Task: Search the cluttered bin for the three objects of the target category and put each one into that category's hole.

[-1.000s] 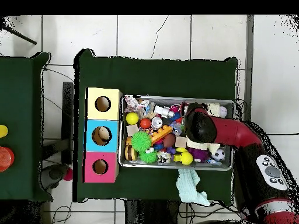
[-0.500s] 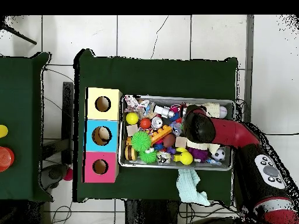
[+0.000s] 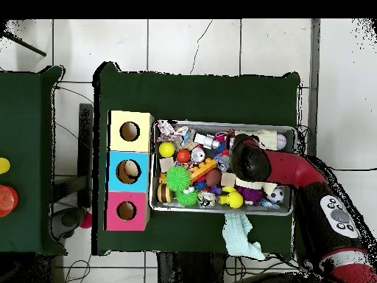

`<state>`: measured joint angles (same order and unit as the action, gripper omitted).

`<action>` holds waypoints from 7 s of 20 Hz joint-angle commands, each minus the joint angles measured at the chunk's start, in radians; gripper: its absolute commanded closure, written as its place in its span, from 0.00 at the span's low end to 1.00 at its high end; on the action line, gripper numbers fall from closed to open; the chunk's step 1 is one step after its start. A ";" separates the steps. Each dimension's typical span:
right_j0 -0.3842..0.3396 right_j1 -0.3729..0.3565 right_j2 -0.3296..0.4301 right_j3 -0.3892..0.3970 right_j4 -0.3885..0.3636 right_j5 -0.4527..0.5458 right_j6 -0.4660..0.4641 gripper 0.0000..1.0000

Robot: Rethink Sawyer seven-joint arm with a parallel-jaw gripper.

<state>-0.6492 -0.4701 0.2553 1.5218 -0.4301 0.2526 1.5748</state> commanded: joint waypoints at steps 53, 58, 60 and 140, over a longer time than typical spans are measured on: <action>0.114 0.084 -0.085 -0.056 0.008 -0.004 0.070 0.00; 0.119 0.095 -0.092 -0.062 0.012 -0.022 0.082 0.00; 0.123 0.096 -0.095 -0.064 0.012 -0.022 0.084 0.00; 0.057 0.062 0.011 0.020 0.136 0.067 0.082 0.00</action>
<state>-0.5763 -0.4110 0.1741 1.4612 -0.3362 0.1984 1.5748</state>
